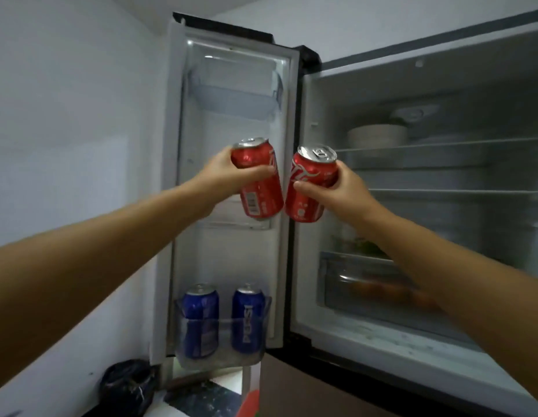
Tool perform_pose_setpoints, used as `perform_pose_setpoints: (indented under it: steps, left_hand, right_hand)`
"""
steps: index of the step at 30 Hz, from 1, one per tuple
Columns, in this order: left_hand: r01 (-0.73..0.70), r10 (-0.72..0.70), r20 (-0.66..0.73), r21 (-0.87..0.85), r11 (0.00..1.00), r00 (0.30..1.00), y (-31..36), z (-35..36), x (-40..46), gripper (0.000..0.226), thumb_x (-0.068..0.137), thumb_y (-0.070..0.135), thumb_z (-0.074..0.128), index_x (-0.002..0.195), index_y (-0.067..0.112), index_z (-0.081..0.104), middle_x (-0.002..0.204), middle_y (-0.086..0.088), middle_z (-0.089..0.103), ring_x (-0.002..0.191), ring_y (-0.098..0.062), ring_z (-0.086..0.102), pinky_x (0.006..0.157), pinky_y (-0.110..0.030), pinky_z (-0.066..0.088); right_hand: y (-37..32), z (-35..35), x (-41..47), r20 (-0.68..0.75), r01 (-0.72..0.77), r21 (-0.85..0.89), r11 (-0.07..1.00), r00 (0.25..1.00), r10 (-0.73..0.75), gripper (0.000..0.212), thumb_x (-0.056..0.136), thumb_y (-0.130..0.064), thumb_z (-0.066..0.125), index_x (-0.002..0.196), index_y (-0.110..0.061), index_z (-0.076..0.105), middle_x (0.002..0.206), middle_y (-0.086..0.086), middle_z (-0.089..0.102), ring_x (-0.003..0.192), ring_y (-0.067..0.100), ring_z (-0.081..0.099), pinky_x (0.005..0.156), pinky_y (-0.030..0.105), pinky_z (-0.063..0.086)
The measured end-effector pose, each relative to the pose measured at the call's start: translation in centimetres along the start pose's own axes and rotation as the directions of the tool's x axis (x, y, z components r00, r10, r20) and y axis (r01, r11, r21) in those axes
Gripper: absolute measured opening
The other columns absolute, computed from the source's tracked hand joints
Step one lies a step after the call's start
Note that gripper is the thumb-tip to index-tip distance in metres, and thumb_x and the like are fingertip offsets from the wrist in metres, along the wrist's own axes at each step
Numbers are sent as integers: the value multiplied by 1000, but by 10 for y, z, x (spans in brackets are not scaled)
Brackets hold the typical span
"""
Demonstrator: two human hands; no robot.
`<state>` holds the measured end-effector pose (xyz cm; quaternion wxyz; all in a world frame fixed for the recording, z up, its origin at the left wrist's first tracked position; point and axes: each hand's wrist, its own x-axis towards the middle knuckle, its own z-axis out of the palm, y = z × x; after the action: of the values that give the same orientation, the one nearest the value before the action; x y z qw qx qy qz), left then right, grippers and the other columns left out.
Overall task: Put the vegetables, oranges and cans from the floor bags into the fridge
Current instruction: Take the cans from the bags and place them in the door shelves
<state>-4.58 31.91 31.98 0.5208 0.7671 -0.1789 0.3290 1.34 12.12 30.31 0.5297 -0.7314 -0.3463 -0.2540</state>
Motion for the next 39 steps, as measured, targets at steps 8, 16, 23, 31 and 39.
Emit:
perform_pose_setpoints:
  steps: [8, 16, 23, 31, 39]
  left_hand:
    - [63, -16, -237, 190, 980, 971, 5, -35, 59, 20, 80, 27, 74, 89, 29, 56, 89, 6, 65, 79, -7, 64, 62, -21, 49]
    - [260, -193, -210, 362, 895, 958, -53, -39, 48, 28, 77, 38, 75, 100, 26, 66, 93, 2, 73, 83, -13, 71, 73, -27, 57]
    - [275, -232, -154, 384, 882, 960, -50, -39, 40, 37, 82, 38, 69, 113, 24, 55, 107, 0, 68, 96, -15, 67, 86, -34, 55]
    - [170, 9, -329, 510, 843, 944, -62, -35, -10, 83, 84, 36, 68, 148, 18, 19, 145, -9, 38, 133, -22, 41, 106, -39, 42]
    - [167, 83, -424, 518, 839, 902, -97, -17, -104, 60, 88, 29, 63, 139, 15, 34, 132, -6, 45, 114, -12, 45, 94, -25, 41]
  right_hand:
    - [21, 61, 95, 91, 101, 154, 983, 989, -116, 20, 79, -33, 75, 91, -31, 59, 93, -9, 66, 94, 12, 65, 87, 30, 52]
    - [45, 83, 99, 311, 124, 23, 992, 942, -125, 31, 78, -53, 69, 96, -30, 58, 90, -7, 69, 83, 11, 67, 74, 29, 56]
    - [41, 86, 95, 369, 116, -75, 990, 926, -80, 48, 83, -56, 61, 117, -22, 58, 105, 0, 70, 90, 15, 68, 76, 28, 55]
    - [49, 75, 39, 101, 129, -147, 981, 988, -115, 81, 84, -48, 63, 148, -16, 23, 149, 7, 36, 135, 22, 38, 108, 45, 39]
    - [73, 91, -56, 217, -29, -266, 963, 972, 89, 73, 90, -46, 56, 148, -20, 21, 151, 6, 30, 136, 23, 36, 109, 42, 37]
